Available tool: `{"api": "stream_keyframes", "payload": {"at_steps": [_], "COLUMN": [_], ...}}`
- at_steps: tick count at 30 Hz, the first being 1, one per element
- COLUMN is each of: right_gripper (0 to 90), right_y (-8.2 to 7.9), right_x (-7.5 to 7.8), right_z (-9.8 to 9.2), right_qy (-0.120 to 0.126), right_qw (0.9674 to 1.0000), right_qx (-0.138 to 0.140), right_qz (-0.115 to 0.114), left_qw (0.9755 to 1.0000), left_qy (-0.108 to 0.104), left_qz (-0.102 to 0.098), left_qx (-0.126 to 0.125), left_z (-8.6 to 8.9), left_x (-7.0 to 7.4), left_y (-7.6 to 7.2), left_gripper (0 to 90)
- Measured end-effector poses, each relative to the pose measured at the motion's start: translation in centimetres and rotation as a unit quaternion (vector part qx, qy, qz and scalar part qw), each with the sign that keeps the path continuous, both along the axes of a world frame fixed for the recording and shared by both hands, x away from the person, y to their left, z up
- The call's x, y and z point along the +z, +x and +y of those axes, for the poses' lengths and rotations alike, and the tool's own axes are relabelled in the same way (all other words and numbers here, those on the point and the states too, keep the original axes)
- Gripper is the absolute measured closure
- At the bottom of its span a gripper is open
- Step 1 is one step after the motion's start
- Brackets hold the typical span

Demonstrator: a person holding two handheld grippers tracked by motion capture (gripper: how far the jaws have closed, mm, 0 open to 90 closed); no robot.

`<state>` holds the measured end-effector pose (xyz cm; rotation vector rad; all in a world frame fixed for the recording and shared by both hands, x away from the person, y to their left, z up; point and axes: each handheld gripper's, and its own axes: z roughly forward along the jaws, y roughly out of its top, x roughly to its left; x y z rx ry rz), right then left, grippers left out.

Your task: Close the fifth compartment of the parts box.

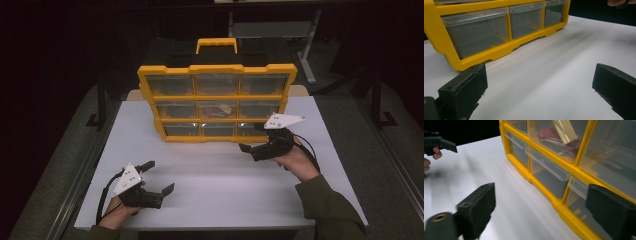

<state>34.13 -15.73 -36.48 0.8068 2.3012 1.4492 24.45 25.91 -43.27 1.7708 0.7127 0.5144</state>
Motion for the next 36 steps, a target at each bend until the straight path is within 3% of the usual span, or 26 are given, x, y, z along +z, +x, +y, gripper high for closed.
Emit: {"api": "stream_keyframes", "payload": {"at_steps": [9,14,21,31,36], "right_gripper": [2.1,0.0,0.0,0.0,0.0], "right_y": [-1.7,-2.8,-4.5,-6.0,-6.4], "right_x": [-1.9,-3.2,-4.4,-5.6,-6.2], "right_z": [-2.3,-3.3,-4.6,-6.8,-7.4], "right_qy": [0.009,0.002,0.014,0.032,0.03], "right_qw": [0.9998,0.9994,0.9991,0.9973,0.9961], "right_qx": [-0.018,-0.021,-0.032,-0.061,-0.079], "right_qz": [0.008,0.026,0.023,0.025,0.023], "left_qw": [1.0,1.0,0.9999,1.0,1.0], "left_qy": [0.007,-0.002,0.009,0.004,0.007], "left_qz": [-0.004,0.0,0.001,0.002,0.0], "left_qx": [-0.004,0.0,-0.008,-0.005,-0.003], "left_z": [0.2,0.3,0.1,0.2,0.4], "left_x": [0.0,0.1,0.1,0.1,0.1], "left_y": [0.2,0.3,0.4,0.4,0.4], "left_gripper": [0.0,0.0,0.0,0.0,0.0]}}
